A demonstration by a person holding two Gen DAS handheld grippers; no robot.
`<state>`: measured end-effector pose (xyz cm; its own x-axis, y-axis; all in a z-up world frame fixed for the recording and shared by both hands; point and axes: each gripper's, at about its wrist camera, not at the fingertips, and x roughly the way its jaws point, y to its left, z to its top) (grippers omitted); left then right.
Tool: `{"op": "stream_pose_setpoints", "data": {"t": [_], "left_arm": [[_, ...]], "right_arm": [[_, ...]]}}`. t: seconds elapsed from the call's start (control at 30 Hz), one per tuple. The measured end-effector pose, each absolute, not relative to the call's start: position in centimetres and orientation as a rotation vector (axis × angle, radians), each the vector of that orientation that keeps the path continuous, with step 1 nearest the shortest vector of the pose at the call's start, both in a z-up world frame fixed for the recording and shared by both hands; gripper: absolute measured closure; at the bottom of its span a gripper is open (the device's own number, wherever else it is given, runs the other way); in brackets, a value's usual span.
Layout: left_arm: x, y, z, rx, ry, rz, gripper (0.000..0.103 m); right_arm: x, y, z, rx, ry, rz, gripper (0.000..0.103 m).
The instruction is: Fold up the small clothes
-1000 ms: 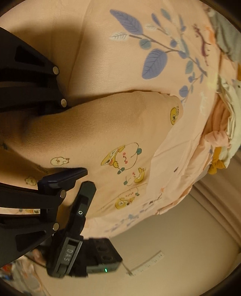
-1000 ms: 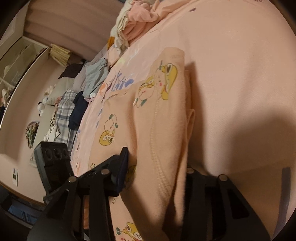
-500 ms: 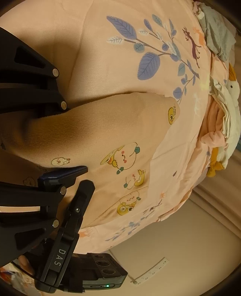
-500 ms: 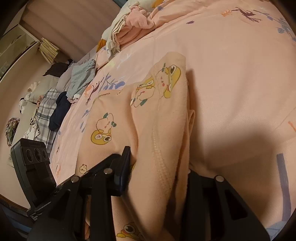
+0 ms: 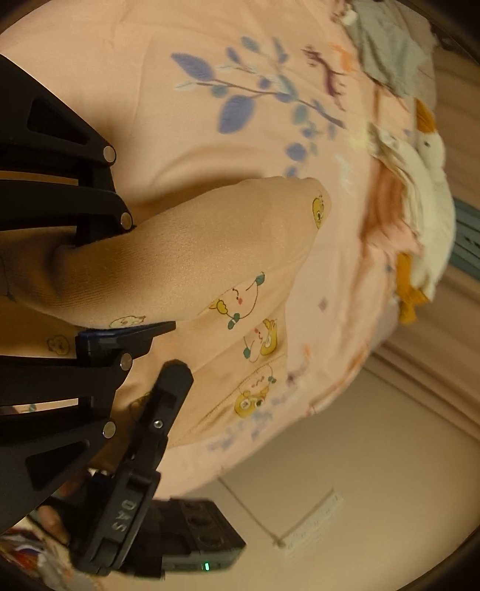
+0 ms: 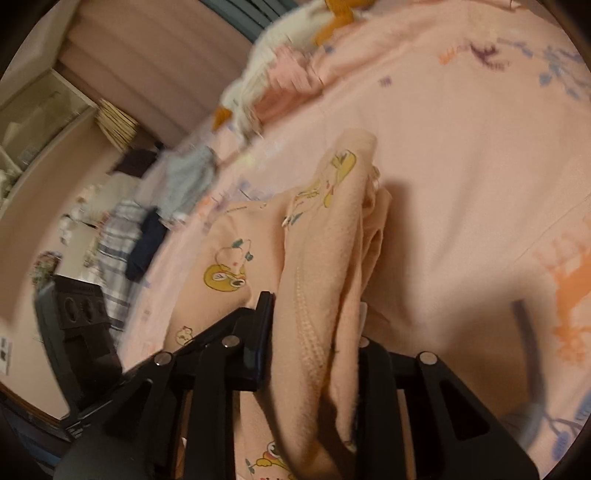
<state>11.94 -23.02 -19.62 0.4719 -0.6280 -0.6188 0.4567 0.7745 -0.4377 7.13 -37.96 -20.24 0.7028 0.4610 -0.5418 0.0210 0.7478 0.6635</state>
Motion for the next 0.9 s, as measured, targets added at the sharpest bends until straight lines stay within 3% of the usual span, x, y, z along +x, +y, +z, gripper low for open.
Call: {"op": "stream_pose_setpoints", "data": {"t": [0.37, 0.9], "left_arm": [[9.4, -20.4, -12.7, -0.219, 0.720, -0.760, 0.077], [9.2, -17.1, -10.1, -0.248, 0.617, -0.770, 0.077]], "right_arm": [[2.7, -36.8, -12.2, 0.648, 0.586, 0.367, 0.079], [3.5, -34.8, -9.3, 0.637, 0.514, 0.427, 0.079]]}}
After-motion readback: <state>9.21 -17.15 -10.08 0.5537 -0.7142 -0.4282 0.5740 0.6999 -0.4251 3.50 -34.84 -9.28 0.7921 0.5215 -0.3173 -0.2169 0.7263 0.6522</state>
